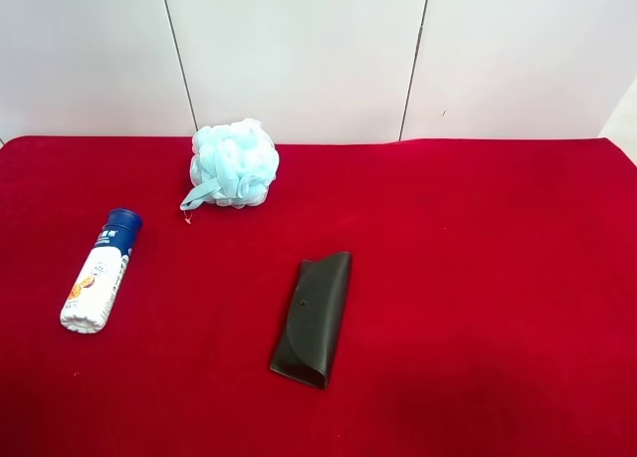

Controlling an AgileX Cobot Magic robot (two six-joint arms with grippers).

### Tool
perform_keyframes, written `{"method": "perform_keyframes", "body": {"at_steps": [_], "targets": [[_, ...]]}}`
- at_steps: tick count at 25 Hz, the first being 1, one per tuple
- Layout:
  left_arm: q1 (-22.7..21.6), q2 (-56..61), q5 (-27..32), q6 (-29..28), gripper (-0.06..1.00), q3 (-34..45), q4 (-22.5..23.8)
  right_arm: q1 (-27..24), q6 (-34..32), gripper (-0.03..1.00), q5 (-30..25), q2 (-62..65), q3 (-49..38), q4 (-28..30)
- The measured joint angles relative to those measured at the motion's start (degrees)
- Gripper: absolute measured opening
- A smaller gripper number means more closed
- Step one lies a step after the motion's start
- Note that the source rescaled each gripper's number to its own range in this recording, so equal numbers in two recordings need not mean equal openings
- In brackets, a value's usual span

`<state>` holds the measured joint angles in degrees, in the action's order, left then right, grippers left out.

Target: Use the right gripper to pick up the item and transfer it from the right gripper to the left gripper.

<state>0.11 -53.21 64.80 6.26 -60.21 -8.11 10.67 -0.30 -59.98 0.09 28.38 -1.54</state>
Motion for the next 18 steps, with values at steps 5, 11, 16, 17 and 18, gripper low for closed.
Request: {"method": "perform_keyframes", "body": {"at_steps": [5, 11, 16, 17, 18], "targets": [[0.0, 11.76, 4.32, -0.04, 1.0, 1.54, 0.25, 0.0, 0.0, 1.0, 0.0, 0.0, 0.0, 0.0], [0.0, 27.03, 4.54, -0.04, 1.0, 11.0, 0.42, 0.0, 0.0, 1.0, 0.0, 0.0, 0.0, 0.0], [0.0, 37.1, 4.57, -0.04, 1.0, 21.71, 0.71, 0.0, 0.0, 1.0, 0.0, 0.0, 0.0, 0.0], [0.0, 38.95, 4.57, -0.04, 1.0, 23.61, 0.77, 0.0, 0.0, 1.0, 0.0, 0.0, 0.0, 0.0], [0.0, 40.72, 4.48, -0.04, 1.0, 25.26, 0.9, 0.0, 0.0, 1.0, 0.0, 0.0, 0.0, 0.0]]}}
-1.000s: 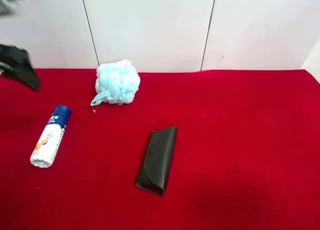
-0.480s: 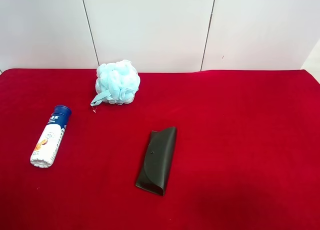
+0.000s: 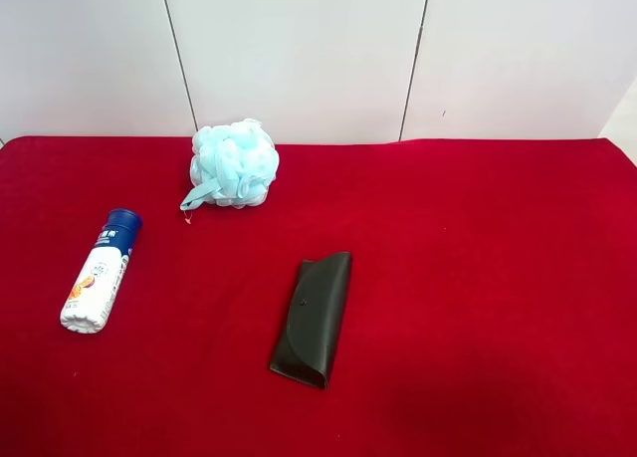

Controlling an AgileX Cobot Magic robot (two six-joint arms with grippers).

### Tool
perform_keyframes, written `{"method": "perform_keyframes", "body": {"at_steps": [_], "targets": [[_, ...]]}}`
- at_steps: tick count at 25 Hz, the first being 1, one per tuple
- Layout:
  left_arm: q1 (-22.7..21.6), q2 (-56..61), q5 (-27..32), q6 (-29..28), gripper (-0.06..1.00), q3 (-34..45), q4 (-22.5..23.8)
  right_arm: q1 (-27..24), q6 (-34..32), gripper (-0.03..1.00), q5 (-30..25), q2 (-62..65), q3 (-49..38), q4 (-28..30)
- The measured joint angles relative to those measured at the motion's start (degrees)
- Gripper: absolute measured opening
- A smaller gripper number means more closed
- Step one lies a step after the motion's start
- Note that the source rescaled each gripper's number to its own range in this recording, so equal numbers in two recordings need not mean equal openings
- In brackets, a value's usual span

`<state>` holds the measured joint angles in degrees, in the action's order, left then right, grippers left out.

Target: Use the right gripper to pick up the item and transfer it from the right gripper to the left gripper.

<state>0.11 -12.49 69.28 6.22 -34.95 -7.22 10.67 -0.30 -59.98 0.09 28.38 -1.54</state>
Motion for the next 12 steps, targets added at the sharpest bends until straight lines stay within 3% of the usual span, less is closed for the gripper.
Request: {"method": "perform_keyframes", "body": {"at_steps": [12], "targets": [[0.0, 12.36, -7.8, -1.45, 1.0, 5.63, 1.54, 0.0, 0.0, 1.0, 0.0, 0.0, 0.0, 0.0]]}}
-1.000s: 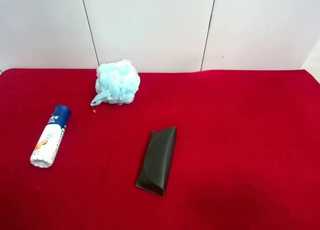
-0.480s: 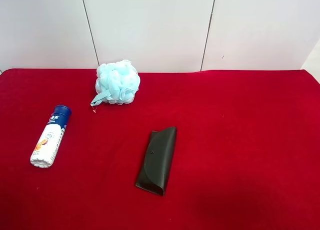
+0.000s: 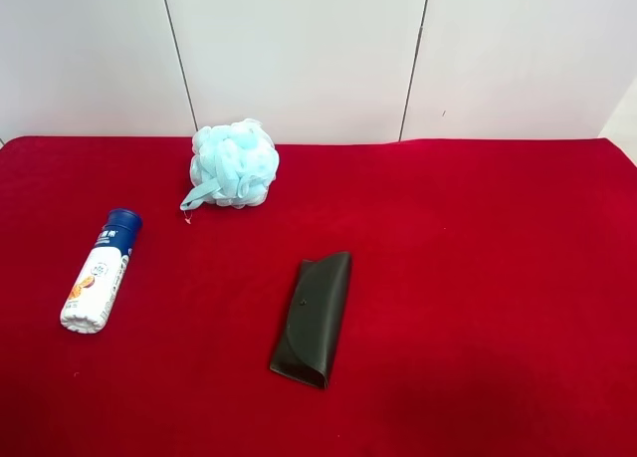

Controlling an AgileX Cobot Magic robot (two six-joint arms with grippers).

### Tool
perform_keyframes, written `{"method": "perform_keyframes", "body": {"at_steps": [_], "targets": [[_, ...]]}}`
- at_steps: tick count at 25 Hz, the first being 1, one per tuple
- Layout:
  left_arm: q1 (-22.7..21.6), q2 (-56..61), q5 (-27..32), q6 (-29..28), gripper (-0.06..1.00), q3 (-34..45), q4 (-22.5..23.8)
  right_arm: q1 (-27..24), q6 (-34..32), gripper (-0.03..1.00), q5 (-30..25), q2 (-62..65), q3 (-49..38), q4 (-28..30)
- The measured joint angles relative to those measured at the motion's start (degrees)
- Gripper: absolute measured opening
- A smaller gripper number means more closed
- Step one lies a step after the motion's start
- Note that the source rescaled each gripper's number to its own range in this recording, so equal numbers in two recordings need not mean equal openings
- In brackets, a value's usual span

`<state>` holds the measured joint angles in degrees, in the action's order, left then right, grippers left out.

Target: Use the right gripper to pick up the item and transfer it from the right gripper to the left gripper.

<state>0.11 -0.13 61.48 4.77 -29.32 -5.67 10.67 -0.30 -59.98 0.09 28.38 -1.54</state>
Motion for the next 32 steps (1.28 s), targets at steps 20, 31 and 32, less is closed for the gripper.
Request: {"method": "perform_keyframes", "body": {"at_steps": [20, 31, 32], "targets": [[0.0, 0.44, -0.18, -4.18, 1.0, 0.05, 2.72, 0.0, -0.04, 1.0, 0.0, 0.0, 0.0, 0.0], [0.0, 0.44, -0.18, -4.12, 1.0, 0.05, 2.74, -1.53, -0.04, 1.0, 0.0, 0.0, 0.0, 0.0], [0.0, 0.44, -0.18, -4.12, 1.0, 0.05, 2.74, -2.34, -0.04, 1.0, 0.0, 0.0, 0.0, 0.0]]}}
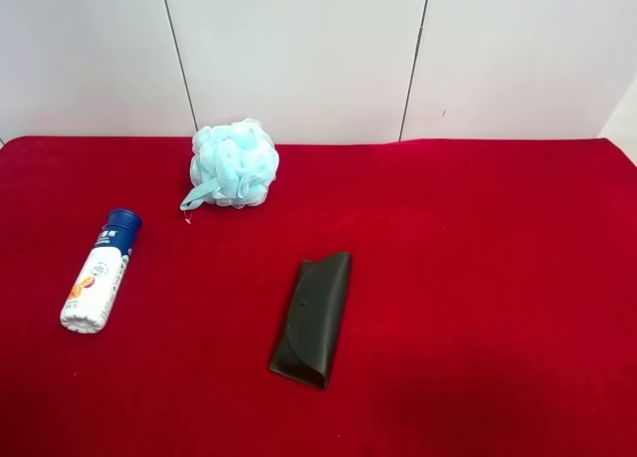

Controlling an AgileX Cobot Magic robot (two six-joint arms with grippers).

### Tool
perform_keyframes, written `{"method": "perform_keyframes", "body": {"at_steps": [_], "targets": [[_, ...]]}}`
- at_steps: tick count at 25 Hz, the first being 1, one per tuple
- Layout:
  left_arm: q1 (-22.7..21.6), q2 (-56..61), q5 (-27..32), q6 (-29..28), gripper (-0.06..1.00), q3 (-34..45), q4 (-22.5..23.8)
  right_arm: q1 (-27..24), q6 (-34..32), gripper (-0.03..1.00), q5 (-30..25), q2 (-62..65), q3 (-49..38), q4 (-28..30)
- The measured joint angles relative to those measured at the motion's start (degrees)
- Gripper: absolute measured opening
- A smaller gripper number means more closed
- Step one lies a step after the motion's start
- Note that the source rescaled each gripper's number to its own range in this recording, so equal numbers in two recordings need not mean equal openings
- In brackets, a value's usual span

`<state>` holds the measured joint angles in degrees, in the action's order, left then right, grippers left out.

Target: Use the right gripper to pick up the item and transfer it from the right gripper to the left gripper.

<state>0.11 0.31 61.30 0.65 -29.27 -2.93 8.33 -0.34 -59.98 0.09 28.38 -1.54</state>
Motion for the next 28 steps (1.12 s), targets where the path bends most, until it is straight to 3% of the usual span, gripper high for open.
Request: {"method": "perform_keyframes", "body": {"at_steps": [5, 28], "targets": [[0.0, 0.0, -0.08, 0.0, 1.0, 0.0, 0.0, -4.42, 0.0, 1.0, 0.0, 0.0, 0.0, 0.0], [0.0, 0.0, -0.08, 0.0, 1.0, 0.0, 0.1, -4.51, 0.0, 1.0, 0.0, 0.0, 0.0, 0.0]]}}
